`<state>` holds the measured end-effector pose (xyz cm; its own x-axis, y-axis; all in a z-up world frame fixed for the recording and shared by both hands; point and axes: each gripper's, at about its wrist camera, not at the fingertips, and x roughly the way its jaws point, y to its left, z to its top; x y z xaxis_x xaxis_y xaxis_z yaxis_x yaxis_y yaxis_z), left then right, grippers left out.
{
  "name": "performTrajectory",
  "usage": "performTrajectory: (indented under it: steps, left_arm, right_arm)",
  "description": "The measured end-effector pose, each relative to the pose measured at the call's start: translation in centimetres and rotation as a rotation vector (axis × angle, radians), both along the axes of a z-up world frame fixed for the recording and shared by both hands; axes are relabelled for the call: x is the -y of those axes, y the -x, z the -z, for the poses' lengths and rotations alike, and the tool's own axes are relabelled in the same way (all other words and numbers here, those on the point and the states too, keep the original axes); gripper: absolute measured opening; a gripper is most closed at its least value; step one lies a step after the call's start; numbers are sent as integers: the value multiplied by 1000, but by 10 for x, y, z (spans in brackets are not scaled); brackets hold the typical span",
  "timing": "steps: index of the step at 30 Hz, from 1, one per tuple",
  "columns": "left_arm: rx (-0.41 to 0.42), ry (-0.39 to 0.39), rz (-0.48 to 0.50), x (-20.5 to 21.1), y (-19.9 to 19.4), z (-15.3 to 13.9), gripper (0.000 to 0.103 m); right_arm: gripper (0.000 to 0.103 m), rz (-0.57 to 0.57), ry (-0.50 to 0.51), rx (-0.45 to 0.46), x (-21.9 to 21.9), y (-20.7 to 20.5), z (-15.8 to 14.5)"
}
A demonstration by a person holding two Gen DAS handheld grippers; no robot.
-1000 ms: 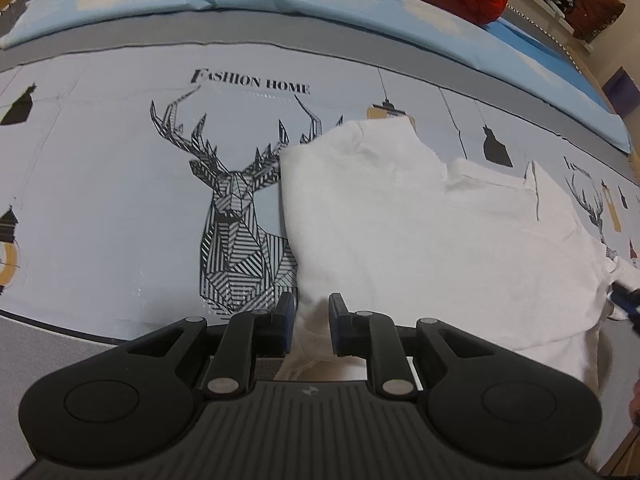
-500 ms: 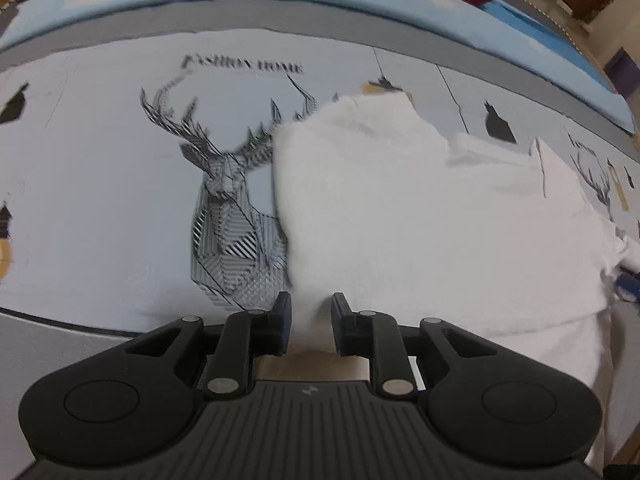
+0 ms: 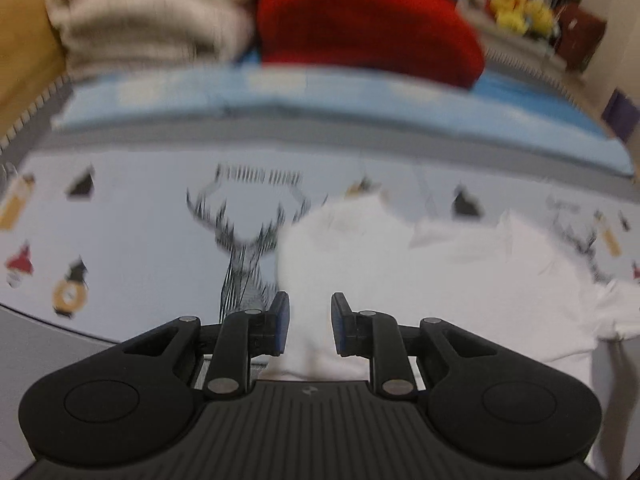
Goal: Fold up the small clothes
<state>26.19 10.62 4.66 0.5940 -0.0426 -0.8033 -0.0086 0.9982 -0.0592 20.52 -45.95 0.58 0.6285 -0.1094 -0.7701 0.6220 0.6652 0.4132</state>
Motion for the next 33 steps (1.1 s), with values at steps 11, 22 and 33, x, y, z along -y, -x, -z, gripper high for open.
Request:
performTrajectory:
  steps: [11, 22, 33]
  left_arm:
    - [-22, 79, 67, 57, 41, 32, 60]
    - [-16, 77, 111, 61, 15, 38, 60]
    - [-9, 78, 93, 26, 16, 35, 60]
  right_arm:
    - [38, 182, -13, 43, 111, 57, 12]
    - [38, 326, -69, 105, 180, 53, 64]
    - [3, 422, 84, 107, 178, 23, 69]
